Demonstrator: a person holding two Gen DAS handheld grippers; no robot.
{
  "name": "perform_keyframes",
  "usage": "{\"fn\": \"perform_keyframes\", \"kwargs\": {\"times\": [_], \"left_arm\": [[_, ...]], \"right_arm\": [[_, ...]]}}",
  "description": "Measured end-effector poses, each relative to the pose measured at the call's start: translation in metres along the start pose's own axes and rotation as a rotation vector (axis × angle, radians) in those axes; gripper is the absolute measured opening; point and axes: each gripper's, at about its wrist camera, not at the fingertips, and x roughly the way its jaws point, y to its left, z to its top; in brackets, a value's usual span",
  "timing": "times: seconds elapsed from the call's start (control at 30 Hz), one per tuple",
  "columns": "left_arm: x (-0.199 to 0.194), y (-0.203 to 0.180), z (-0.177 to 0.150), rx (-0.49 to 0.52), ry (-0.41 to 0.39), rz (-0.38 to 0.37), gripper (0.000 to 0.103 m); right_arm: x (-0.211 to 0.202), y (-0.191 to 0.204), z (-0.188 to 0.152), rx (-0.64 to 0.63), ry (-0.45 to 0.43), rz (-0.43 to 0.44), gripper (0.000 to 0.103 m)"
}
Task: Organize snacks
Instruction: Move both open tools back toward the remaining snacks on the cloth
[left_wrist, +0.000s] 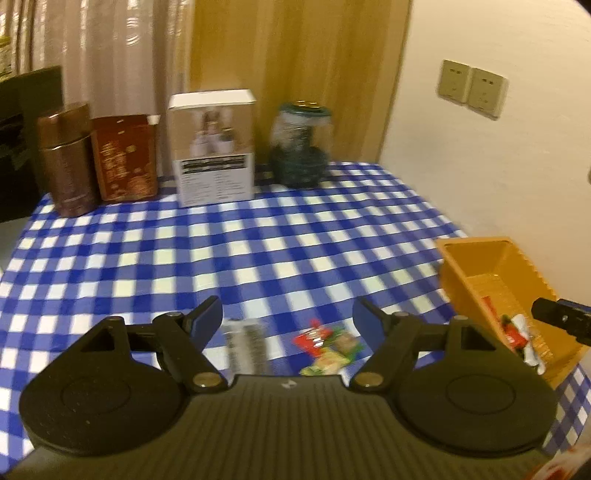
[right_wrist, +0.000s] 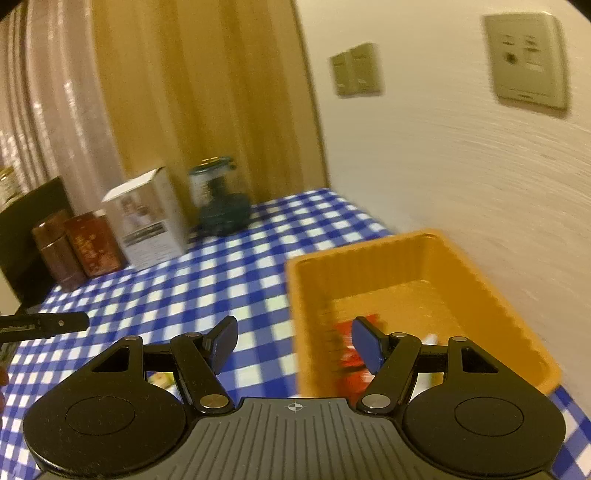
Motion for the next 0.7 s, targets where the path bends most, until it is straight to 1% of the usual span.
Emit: {"fn": "perform_keyframes", "kwargs": {"times": [0.17,0.27,0.37,0.5,0.6,0.7], "left_arm": [[-0.01,0.027,-0.008,-0.039,0.01,0.039,0.075],[-0.018,0.037,-0.014,-0.039,0.012,0.054,0.075],[-0.021,0.044,-0.02,-0.034,0.031,0.059,0.075],[-0.018,0.05,-0.027,-0.027,0.064,0.064,0.075],[-0.014,0.054,-0.031,-0.03,0.073,0.058,0.075],[-0.003,0.055,-0.037,-0.033,0.102,0.055,0.075]], "right_arm": [[0.006,0.027,-0.003,-0.052,0.011,0.055,0.068],[0.008,0.04,-0.005,-0.076,0.02,0.077,0.068],[0.013,0.05,-0.008,-0.088,0.032,0.091,0.068],[0.018,0.064,-0.012,-0.121,0.049,0.111,0.068],[0.025,0.074,-0.015,-0.145,0.072,0.125,0.068],[0.036,0.081,-0.017,-0.17,0.093,0.148,0.068]]}}
